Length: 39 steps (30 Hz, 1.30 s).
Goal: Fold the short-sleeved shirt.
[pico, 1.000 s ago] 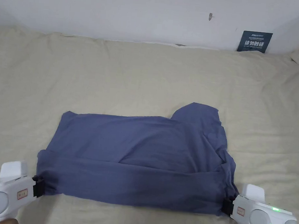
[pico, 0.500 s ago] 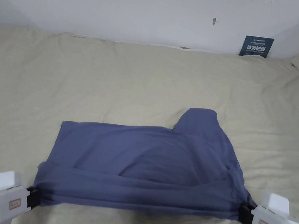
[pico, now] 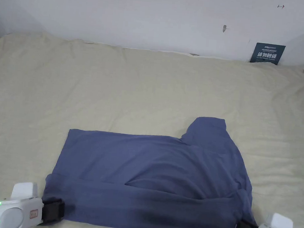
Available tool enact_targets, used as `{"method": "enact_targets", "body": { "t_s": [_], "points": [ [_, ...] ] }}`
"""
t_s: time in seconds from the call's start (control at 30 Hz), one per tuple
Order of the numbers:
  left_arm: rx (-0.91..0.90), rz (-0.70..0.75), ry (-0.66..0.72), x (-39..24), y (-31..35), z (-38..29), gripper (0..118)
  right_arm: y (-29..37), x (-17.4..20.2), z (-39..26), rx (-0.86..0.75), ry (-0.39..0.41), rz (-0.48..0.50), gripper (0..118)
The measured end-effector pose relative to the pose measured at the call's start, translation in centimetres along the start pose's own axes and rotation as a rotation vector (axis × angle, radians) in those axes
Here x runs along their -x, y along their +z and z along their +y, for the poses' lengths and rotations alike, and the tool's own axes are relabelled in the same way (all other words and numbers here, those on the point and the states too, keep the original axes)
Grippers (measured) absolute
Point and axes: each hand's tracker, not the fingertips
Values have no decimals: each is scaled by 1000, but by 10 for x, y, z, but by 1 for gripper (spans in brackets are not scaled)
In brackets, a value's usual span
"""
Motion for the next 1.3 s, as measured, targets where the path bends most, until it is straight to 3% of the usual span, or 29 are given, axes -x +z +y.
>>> {"method": "enact_targets", "body": {
  "t_s": [0.03,0.07,0.23,0.37,0.43,0.47,0.5,0.53,0.57,0.6,0.63,0.87,1.03,1.3],
  "points": [
    [-53,-26,18,-4,14,6,113,12,2,8,-46,-1,16,99],
    [-112,-54,43,-9,28,16,112,25,6,18,-111,4,37,103],
    [-393,-108,52,-43,91,65,112,100,33,66,-411,67,162,102],
    [-619,-96,50,-75,122,90,112,139,56,84,-604,109,185,102],
    [-713,-89,32,-87,127,94,106,151,65,88,-652,125,197,94],
    [-745,-80,20,-93,129,95,97,155,69,88,-680,131,196,85],
    [-763,-71,12,-98,130,95,80,157,74,88,-707,144,185,76],
    [-782,-63,1,-101,130,94,42,159,77,87,-717,154,174,58],
    [-792,-73,-6,-104,128,93,12,160,80,87,-726,168,160,41],
    [-792,-76,-8,-106,126,93,1,160,83,86,-736,179,153,21],
    [-781,-85,-12,-106,124,94,1,160,85,85,-745,184,149,2],
    [-714,-117,-65,-99,103,101,0,147,90,88,-745,209,146,1],
    [-598,-136,-29,-74,77,133,0,129,94,103,-719,211,141,1],
    [-370,-143,42,1,-16,210,0,79,106,134,-652,210,136,1]
  ]
}}
